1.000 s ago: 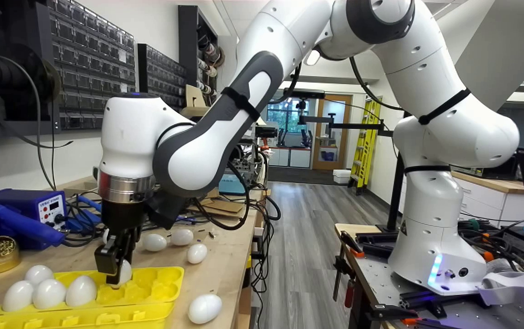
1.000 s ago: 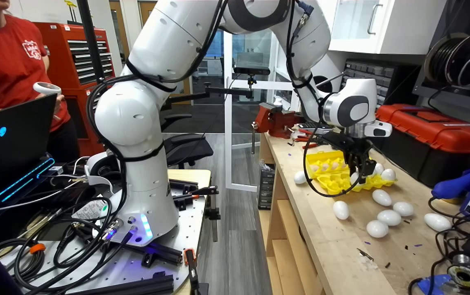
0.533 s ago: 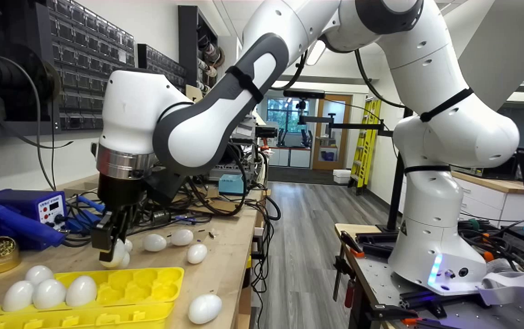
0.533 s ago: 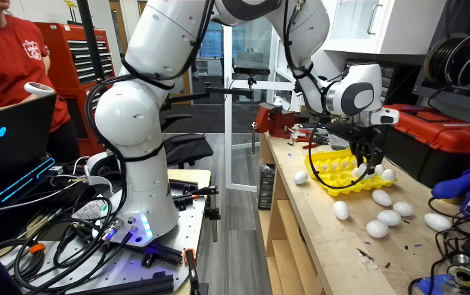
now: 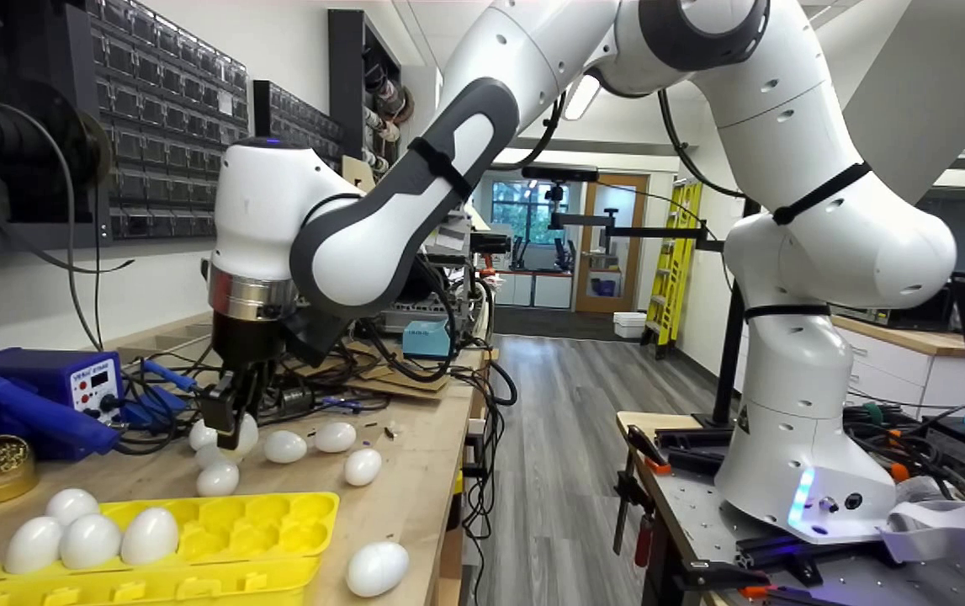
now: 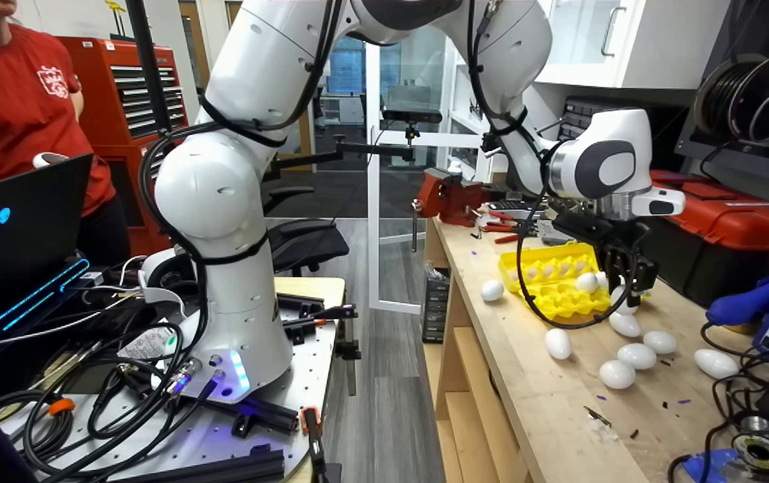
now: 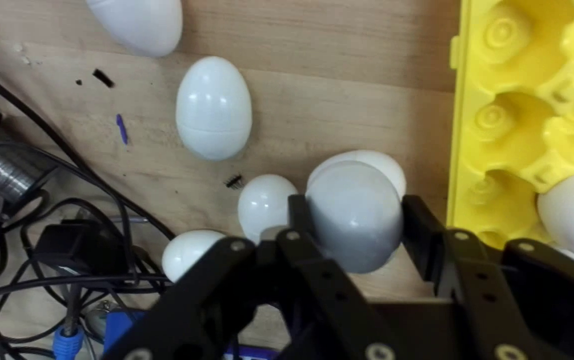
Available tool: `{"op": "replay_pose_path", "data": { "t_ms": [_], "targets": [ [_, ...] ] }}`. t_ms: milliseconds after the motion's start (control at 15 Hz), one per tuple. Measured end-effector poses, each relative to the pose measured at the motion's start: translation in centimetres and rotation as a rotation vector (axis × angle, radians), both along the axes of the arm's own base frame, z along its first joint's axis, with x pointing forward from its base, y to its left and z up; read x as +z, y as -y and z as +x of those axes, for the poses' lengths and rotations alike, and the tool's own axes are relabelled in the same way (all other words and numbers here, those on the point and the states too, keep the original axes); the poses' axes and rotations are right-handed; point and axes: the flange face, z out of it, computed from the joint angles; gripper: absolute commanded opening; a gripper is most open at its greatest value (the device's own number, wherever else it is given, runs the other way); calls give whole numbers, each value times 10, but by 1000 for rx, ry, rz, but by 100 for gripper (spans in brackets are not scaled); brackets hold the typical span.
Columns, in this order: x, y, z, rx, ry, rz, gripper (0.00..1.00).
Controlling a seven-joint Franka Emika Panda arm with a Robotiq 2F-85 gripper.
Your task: Remove one egg from the box and place it on the countertop
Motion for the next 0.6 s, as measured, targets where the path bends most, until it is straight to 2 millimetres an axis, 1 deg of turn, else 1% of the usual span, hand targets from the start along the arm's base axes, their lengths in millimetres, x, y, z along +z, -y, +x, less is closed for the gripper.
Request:
{"op": "replay_pose_path", "data": {
  "t_ms": [200,533,600],
  "targets": [
    [-11,14,-1,-18,-21,-20,23],
    [-33,18,-9,-24,-72,-36,23],
    [-36,18,-11,-24,-81,-38,73]
  ]
}}
